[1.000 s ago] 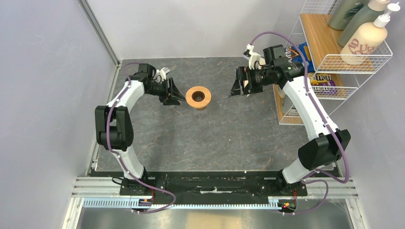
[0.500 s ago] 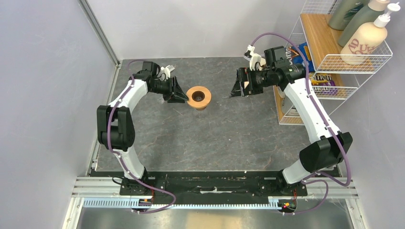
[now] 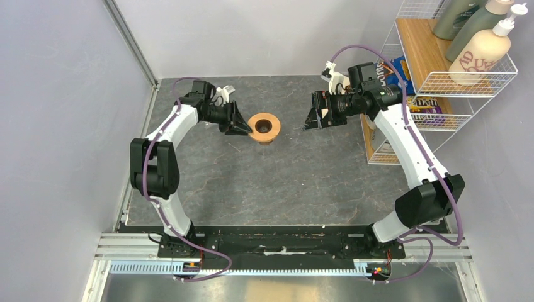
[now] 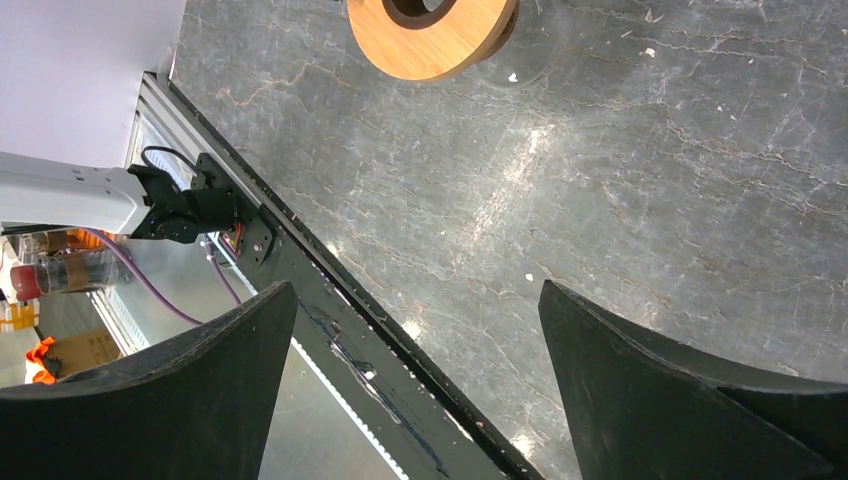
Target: Place the coffee filter in the dripper
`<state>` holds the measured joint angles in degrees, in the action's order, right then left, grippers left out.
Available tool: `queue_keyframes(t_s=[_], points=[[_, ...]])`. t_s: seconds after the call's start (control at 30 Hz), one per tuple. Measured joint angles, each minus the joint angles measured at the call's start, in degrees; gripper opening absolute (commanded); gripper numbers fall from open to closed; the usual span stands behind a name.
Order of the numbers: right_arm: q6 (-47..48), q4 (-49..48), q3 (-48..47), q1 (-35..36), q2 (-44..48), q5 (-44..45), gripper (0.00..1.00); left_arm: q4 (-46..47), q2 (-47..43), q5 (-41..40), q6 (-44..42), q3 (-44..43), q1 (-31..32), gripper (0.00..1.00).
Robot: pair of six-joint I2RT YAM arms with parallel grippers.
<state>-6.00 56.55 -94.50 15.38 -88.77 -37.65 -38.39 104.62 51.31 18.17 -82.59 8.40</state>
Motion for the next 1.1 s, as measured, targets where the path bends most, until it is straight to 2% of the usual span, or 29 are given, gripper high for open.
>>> queue_keyframes(t_s=[0.53, 0.9, 1.0, 1.1], points=[[0.0, 0.0, 0.4, 0.0, 0.8, 0.0, 0.99, 2.8, 0.9, 1.6, 1.7, -0.9, 0.9, 0.4], [0.0, 0.0, 0.4, 0.0, 0.8, 0.0, 0.99, 1.7, -0.4, 0.9, 0.6, 0.0, 0.1, 0.74], [0.1, 0.0, 0.4, 0.0, 0.8, -0.1, 0.99, 0.6, -4.9, -0.6, -0.6, 2.4, -2.5, 0.86], [0.2, 0.0, 0.4, 0.0, 0.8, -0.1, 0.99, -0.1, -10.3, -1.8, -2.1, 3.2, -6.4, 0.9]])
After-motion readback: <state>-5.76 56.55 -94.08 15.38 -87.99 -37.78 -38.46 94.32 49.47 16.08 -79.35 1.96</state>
